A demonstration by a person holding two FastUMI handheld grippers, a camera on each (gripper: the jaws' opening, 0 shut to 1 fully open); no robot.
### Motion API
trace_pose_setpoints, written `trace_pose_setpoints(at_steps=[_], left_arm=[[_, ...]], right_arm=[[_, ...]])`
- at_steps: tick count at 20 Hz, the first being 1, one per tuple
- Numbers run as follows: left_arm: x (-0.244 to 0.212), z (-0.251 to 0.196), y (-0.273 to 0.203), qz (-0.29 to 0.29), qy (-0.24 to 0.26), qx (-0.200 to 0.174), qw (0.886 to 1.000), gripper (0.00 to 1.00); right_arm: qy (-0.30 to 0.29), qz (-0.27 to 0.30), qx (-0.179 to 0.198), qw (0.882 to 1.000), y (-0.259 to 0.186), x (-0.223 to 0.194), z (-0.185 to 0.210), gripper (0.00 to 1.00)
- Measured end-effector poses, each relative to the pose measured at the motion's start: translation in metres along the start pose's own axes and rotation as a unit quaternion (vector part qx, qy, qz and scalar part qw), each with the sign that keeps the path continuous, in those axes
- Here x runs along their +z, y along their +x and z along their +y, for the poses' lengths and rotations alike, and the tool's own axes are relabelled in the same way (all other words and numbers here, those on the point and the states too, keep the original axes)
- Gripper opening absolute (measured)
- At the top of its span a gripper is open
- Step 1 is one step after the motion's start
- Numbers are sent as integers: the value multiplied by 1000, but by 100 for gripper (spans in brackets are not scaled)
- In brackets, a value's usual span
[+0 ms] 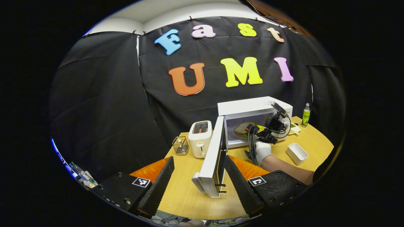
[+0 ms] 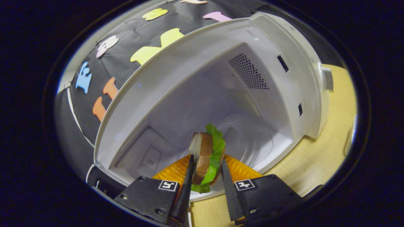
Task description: Open the microwave oven with the left hand, put the food in, and close the microwave oven.
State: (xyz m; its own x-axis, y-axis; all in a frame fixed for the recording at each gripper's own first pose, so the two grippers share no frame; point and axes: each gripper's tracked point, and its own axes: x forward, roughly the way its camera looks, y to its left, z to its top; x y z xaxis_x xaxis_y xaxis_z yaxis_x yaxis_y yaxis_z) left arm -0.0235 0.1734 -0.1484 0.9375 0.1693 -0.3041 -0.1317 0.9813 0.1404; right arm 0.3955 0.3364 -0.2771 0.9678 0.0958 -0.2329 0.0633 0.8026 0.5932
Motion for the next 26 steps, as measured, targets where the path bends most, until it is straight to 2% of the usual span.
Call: trace_pose_setpoints(at_steps=[1,2,6,7,8,10,11,13,14,17,18,19,20,21,22,23,24,25,26], left_arm=[[0,1,0,0,0,2,1000,97],[0,0,0,-2,-1,1,1000,97],[-1,0,1,-5,-3,4,1000,97],[0,2,-1,-8,-2,5,1000,97],[2,3,-2,-11,-1,7,1000,97],[6,4,-2,-16,-2,8,1000,97],[8,5,-3,-18,-4,8,1000,97],[11,6,-3,-21,-10,9,1000,97],[15,5,-4,-24,-13,8,1000,97],[23,5,-8,-38,-16,7,999,96],[26,6,-9,-42,-17,7,999,97],[28,4,-8,-45,-20,5,999,97],[31,5,-8,-47,-20,5,999,96],[32,6,-8,-50,-21,3,999,96],[35,6,-7,-54,-21,2,998,97],[36,6,-7,-55,-22,0,998,96],[38,5,-6,-56,-24,-2,998,97],[41,5,-6,-60,-26,-6,998,97],[43,3,-6,-66,-27,-10,997,96]], right_arm=[[-36,-1,-14,999,-2,3,-6,49],[-53,-4,-18,998,-5,6,-8,68],[-95,-13,-21,995,-15,18,-16,90],[-98,-10,-17,995,-20,20,-16,100],[-100,-9,-13,995,-24,22,-17,91],[-121,-12,-10,993,-36,32,-16,91],[-135,-17,-3,991,-43,40,-12,100],[-156,-25,3,988,-59,55,-8,100],[-161,-26,13,987,-67,63,-3,91],[-184,-28,41,982,-98,85,8,91],[-188,-29,52,980,-109,92,12,100],[-193,-27,65,979,-121,99,17,92],[-206,-28,68,976,-133,108,16,100],[-220,-33,69,973,-147,121,13,91],[-232,-44,70,969,-160,136,11,91],[-244,-48,71,966,-172,148,8,100],[-255,-48,70,963,-184,159,2,91],[-262,-49,65,962,-198,173,-6,100],[-267,-52,62,960,-211,187,-13,91]])
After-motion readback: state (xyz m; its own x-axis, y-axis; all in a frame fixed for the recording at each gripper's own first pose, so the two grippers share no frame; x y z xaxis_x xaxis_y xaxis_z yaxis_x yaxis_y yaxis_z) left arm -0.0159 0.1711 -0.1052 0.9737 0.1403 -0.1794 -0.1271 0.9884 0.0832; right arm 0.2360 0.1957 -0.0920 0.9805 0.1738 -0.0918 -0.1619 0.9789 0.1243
